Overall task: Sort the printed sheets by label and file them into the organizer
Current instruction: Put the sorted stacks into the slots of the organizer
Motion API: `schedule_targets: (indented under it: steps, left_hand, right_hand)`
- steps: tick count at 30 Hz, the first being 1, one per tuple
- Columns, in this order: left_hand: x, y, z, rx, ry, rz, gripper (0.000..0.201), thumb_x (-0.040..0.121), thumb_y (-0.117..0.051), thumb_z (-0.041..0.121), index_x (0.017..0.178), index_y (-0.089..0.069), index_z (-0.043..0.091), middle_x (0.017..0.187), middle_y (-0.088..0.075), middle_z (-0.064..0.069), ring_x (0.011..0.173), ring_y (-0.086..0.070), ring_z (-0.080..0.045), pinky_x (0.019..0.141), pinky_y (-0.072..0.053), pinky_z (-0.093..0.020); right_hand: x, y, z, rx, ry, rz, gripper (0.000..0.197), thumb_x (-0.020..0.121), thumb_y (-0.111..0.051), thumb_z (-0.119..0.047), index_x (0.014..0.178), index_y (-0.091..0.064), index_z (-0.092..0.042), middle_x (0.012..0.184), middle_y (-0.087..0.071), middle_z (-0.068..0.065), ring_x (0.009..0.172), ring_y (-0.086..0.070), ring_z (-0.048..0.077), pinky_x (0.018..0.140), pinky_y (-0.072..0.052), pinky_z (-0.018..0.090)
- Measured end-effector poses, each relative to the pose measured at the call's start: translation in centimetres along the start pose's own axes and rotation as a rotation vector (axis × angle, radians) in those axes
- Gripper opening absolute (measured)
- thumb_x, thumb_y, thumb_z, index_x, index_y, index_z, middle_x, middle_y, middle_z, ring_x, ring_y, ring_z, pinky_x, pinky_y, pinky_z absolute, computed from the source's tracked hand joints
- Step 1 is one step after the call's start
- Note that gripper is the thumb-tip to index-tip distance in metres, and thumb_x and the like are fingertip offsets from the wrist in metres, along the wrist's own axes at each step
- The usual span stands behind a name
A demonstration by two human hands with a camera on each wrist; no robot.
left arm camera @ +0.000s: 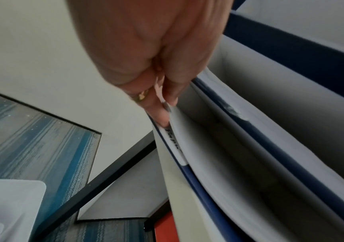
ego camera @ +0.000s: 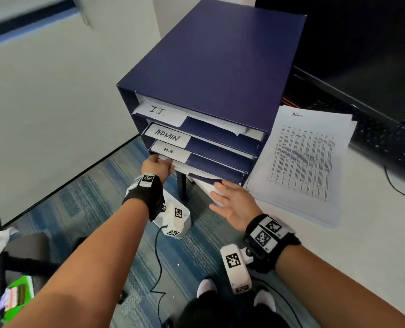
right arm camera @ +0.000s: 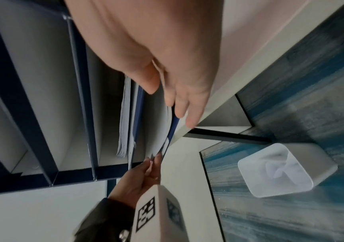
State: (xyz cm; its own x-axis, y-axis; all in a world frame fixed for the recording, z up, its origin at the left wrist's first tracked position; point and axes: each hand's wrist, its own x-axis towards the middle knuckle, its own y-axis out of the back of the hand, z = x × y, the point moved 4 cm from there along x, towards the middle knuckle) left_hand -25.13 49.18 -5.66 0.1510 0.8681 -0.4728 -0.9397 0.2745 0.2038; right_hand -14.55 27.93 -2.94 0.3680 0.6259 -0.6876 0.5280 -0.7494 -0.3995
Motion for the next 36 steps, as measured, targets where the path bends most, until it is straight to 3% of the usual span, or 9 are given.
schedule_targets:
  steps: [4,10,17,19,23,25,29,33,36]
  left_hand:
    - [-1.4,0.2,-2.2,0.319,0.033,0.046,0.021,0.075,-0.066,0.022,0.087,-0.05,0.016,0.083,-0.062,-0.011,0.069,-0.066,-0.029,0.076,-0.058,-0.041]
    - [-9.3,-5.7,-4.2,0.719,0.136,-0.55,0.027,0.093,-0.051,0.007,0.065,-0.052,0.007,0.056,-0.055,-0.006,0.039,-0.051,-0.01,0.041,-0.044,-0.018]
    - [-16.5,-12.8,-3.7,0.839,-0.118,-1.001,0.021,0.09,-0.058,0.016,0.07,-0.063,0.015,0.067,-0.064,0.0,0.056,-0.055,-0.009,0.056,-0.047,-0.019]
    - [-17.7,-14.8,-2.4,0.88,-0.357,-0.93,0.018,0.089,-0.054,0.018,0.074,-0.064,0.02,0.073,-0.065,0.004,0.066,-0.06,-0.012,0.064,-0.047,-0.022]
    - [-17.7,-18.4,-0.9,0.964,-0.631,-0.66,0.03,0.089,-0.051,0.026,0.116,-0.06,0.015,0.123,-0.055,-0.005,0.113,-0.054,-0.022,0.098,-0.042,-0.028]
    - [-17.2,-19.8,-1.1,1.117,-0.605,-0.557,0.053,0.086,-0.05,0.038,0.133,-0.045,0.013,0.138,-0.042,-0.009,0.128,-0.041,-0.028,0.107,-0.036,-0.035]
    - [-16.1,-21.3,-1.1,1.063,-0.372,-0.394,0.072,0.086,-0.061,0.029,0.141,-0.022,0.004,0.141,-0.037,-0.02,0.13,-0.038,-0.037,0.105,-0.035,-0.04]
    - [-15.2,-22.3,-0.3,0.941,-0.356,-0.313,0.068,0.083,-0.066,0.018,0.139,-0.029,0.004,0.136,-0.048,-0.017,0.125,-0.047,-0.035,0.102,-0.04,-0.039]
    - [-15.4,-22.9,-0.4,1.044,-0.374,-0.361,0.04,0.084,-0.056,0.014,0.123,-0.05,0.012,0.123,-0.058,-0.016,0.113,-0.054,-0.036,0.093,-0.047,-0.037]
  right_hand:
    - [-1.4,2.5,-0.6,-0.246,-0.014,0.059,0.013,0.094,-0.055,-0.009,0.101,-0.063,-0.017,0.115,-0.063,0.009,0.106,-0.061,0.028,0.084,-0.052,0.04]
    - [-2.3,8.5,-3.6,-0.302,0.066,0.31,0.022,0.096,-0.046,-0.001,0.084,-0.062,-0.012,0.08,-0.061,0.004,0.062,-0.055,0.014,0.054,-0.046,0.024]
    - [-3.4,16.3,-7.5,-0.515,0.281,0.587,0.023,0.09,-0.049,-0.011,0.082,-0.067,-0.021,0.09,-0.06,0.003,0.089,-0.058,0.024,0.08,-0.048,0.029]
    - [-3.7,18.2,-8.4,-0.738,0.247,0.656,0.028,0.09,-0.044,-0.013,0.101,-0.07,-0.017,0.105,-0.064,0.007,0.106,-0.058,0.029,0.095,-0.048,0.035]
    - [-4.0,20.0,-8.7,-1.221,0.053,0.55,0.024,0.086,-0.042,-0.019,0.104,-0.056,-0.011,0.115,-0.056,0.01,0.113,-0.051,0.034,0.099,-0.042,0.041]
    - [-4.3,20.6,-8.4,-1.343,0.007,0.481,0.024,0.088,-0.043,-0.021,0.109,-0.05,-0.009,0.117,-0.053,0.009,0.113,-0.05,0.031,0.1,-0.04,0.042]
    - [-4.8,21.4,-7.9,-1.482,0.024,0.411,0.025,0.092,-0.039,-0.023,0.112,-0.045,-0.01,0.125,-0.047,0.005,0.116,-0.047,0.027,0.098,-0.036,0.042]
    - [-4.8,23.0,-8.0,-1.515,0.011,0.435,0.031,0.091,-0.036,-0.023,0.117,-0.049,-0.011,0.126,-0.048,0.003,0.116,-0.047,0.026,0.096,-0.035,0.04]
    - [-4.7,24.3,-8.9,-1.436,0.05,0.454,0.019,0.091,-0.037,-0.019,0.088,-0.052,-0.01,0.108,-0.057,0.009,0.101,-0.052,0.029,0.088,-0.043,0.033]
